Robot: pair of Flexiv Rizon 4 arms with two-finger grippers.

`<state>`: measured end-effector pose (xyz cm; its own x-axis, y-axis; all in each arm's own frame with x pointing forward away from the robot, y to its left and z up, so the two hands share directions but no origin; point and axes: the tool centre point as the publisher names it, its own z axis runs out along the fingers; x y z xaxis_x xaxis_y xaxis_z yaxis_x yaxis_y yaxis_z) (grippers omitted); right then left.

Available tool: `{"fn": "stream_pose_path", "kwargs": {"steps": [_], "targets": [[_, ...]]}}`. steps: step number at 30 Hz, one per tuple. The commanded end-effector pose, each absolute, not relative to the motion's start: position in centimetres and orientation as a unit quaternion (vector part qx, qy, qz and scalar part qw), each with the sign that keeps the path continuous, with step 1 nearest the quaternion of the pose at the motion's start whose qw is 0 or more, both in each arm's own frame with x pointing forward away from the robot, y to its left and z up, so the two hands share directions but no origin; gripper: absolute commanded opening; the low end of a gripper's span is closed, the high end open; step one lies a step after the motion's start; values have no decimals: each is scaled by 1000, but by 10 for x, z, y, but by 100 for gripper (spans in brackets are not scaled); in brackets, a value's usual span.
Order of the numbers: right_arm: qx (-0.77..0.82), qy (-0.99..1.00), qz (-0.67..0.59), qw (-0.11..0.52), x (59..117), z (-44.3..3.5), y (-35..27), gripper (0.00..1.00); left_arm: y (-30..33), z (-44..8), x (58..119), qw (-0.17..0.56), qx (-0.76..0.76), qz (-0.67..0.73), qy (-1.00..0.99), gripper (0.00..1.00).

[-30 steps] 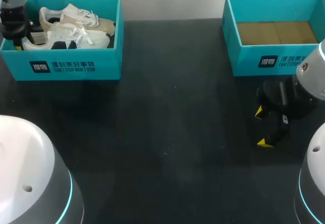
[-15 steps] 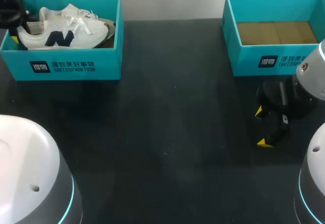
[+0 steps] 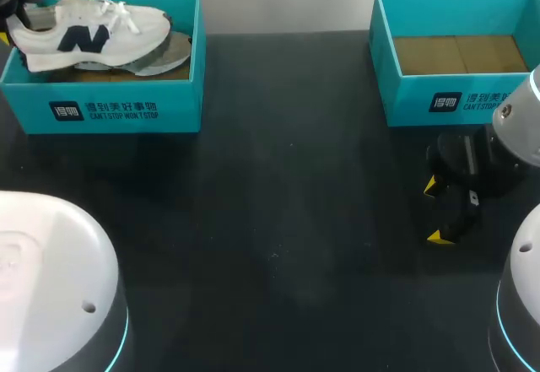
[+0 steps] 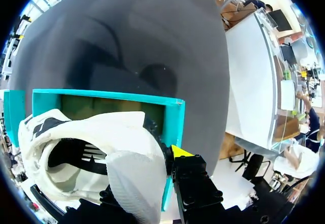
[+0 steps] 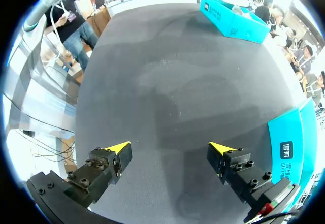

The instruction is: Take the shoe out of the shoebox, open the shoe tongue, remove and reinsert the insole, then place the shoe into the shoebox

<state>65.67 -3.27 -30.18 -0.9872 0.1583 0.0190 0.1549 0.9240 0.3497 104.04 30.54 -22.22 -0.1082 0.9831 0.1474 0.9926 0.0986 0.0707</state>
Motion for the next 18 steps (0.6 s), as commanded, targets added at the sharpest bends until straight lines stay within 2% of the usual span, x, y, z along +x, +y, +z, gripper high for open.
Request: {"fn": "stream_pose_path", "kwargs": {"steps": [1, 7, 18], "targets": [[81, 981, 177, 6, 656, -303, -32, 100, 303, -185, 1026, 23, -667, -85, -739, 0], [81, 981, 177, 6, 656, -303, -32, 100, 301, -161, 1017, 46, -671, -84, -735, 0], [81, 981, 177, 6, 656, -303, -32, 100, 285, -144, 969, 28, -681, -66, -729, 0]]}}
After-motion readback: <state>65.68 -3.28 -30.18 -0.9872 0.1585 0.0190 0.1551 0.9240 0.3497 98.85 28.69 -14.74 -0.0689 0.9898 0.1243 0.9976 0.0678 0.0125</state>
